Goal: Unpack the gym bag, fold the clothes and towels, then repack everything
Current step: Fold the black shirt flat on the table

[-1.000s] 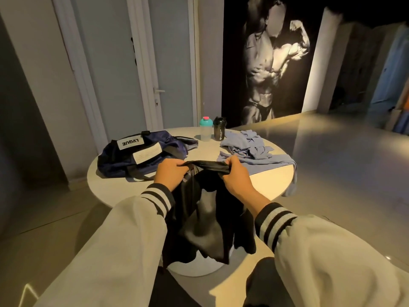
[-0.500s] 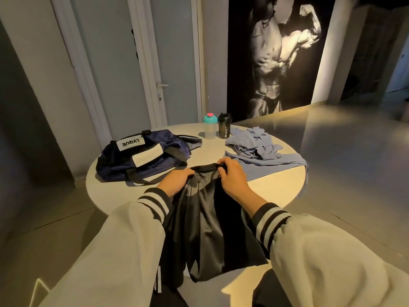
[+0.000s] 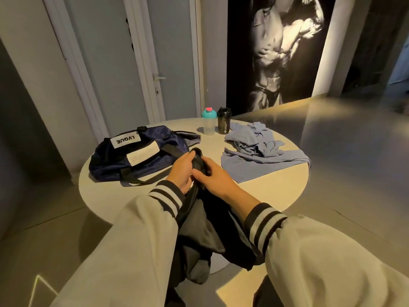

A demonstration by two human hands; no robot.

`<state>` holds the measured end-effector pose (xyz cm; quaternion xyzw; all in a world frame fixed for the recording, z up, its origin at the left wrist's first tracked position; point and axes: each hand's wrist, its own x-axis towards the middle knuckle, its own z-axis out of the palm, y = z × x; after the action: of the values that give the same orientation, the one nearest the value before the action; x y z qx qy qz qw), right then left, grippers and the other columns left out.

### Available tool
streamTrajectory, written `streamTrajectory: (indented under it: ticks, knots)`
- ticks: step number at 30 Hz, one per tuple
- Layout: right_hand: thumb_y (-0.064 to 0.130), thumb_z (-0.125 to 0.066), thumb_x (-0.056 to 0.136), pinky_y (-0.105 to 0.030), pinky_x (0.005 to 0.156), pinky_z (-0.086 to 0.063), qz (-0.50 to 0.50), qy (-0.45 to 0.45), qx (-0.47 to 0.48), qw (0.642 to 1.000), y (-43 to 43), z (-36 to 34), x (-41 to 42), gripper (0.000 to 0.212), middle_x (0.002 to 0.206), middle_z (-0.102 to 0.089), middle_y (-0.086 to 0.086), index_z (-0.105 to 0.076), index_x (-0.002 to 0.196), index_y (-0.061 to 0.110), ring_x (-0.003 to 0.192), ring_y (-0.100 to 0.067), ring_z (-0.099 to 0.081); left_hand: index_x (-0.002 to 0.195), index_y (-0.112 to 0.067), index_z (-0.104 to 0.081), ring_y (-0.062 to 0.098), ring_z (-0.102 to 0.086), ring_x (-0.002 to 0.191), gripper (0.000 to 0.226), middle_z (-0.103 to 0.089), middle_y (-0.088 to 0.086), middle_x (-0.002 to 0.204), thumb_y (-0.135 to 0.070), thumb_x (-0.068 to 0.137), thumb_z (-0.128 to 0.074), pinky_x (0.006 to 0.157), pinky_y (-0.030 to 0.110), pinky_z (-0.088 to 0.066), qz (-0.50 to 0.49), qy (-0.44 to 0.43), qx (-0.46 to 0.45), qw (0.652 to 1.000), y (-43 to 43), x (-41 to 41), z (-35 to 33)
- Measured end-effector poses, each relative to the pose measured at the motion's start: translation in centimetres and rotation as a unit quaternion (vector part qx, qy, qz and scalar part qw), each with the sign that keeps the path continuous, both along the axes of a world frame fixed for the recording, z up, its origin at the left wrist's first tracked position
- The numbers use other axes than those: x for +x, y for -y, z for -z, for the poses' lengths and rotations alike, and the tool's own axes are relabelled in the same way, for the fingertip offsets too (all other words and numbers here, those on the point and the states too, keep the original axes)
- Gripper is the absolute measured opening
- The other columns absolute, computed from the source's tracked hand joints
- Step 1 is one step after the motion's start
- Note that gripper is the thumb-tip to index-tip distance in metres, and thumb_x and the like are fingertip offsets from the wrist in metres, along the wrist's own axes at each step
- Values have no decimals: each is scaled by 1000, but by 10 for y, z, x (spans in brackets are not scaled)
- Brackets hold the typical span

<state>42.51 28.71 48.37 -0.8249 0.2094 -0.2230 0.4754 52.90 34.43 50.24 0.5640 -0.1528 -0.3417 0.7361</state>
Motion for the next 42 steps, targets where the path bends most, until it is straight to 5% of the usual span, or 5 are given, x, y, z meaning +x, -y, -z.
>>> streamTrajectory:
  ticks: [6,16,23,29,42]
  knots:
    - [-1,-50,97,-28,105,-39,35,41,-59,997,9,-2,5,62,145,-53,-7,-33,154,20,133,-24,-51,88,-26,-79,27,-69,105,30,-76,5,100,-11,96,-56,92,38,-56,34,129,-3,991,-2,1,0]
    - [0,-46,100,-25,105,-34,20,87,59,994,0,-15,27,64,144,-47,2,-26,156,24,130,-11,-43,127,-18,-69,16,-62,114,34,-69,1,118,-20,102,-45,102,30,-47,41,173,-9,984,-9,0,-24]
    - [-9,-36,89,-29,67,-47,106,143,201,963,16,-42,22,39,83,-67,-11,-69,94,10,76,-23,-60,117,-32,-65,18,-59,118,39,-64,1,125,-5,100,-43,101,36,-50,-80,311,44,946,-12,13,-4]
    - [-5,-41,88,-32,65,-50,103,187,333,918,29,-58,5,26,82,-62,-16,-64,91,7,70,-26,-58,104,-11,-75,30,-67,87,37,-71,18,98,-37,103,-50,83,39,-53,132,-18,32,991,4,-29,7]
    - [39,-47,104,-20,79,-47,71,111,200,971,35,-37,-45,21,113,-63,14,-56,121,30,104,-3,-61,105,-20,-66,19,-64,94,12,-68,1,97,-28,97,-62,92,41,-54,-106,239,10,965,31,-44,-13]
